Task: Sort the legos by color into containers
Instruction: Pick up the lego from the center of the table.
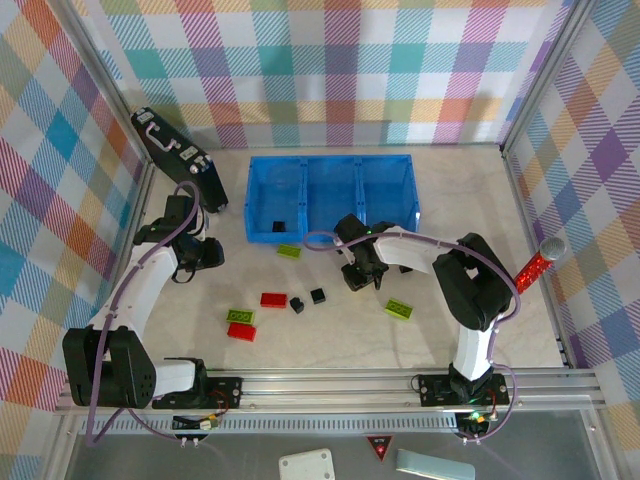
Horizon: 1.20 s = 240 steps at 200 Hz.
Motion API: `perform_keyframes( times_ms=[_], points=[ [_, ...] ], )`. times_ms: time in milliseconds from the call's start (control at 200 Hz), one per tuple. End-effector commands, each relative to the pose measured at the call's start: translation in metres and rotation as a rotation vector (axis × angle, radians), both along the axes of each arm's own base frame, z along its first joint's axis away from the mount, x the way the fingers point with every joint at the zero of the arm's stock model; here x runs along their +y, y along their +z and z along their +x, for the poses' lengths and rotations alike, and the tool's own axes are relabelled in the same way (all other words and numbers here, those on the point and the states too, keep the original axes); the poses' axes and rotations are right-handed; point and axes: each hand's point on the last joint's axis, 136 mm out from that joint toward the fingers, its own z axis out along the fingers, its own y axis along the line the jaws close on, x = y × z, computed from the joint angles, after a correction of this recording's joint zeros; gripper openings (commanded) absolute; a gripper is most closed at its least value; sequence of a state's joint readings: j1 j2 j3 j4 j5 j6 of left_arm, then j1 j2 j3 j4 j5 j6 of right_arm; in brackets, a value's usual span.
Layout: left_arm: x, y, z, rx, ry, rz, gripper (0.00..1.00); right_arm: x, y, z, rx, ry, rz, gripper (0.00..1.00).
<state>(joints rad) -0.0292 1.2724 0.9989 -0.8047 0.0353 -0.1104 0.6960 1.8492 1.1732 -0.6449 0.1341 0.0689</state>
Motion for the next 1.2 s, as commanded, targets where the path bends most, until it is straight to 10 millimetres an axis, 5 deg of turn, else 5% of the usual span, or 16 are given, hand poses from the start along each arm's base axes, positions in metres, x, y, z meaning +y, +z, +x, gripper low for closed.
perform_keyframes(
  times_ms=[0,1195],
  points=[
    [0.002,0.0,0.001,-0.009,-0.006,-0.003,0.37,-0.003,0.007,-0.006,0.015,0.004,-0.007,0.37],
    [-0.008,0.009,0.003,-0.043,-0.031,-0.063,0.37,-0.006,0.096,-0.041,-0.043,-0.117,0.113,0.37]
  ],
)
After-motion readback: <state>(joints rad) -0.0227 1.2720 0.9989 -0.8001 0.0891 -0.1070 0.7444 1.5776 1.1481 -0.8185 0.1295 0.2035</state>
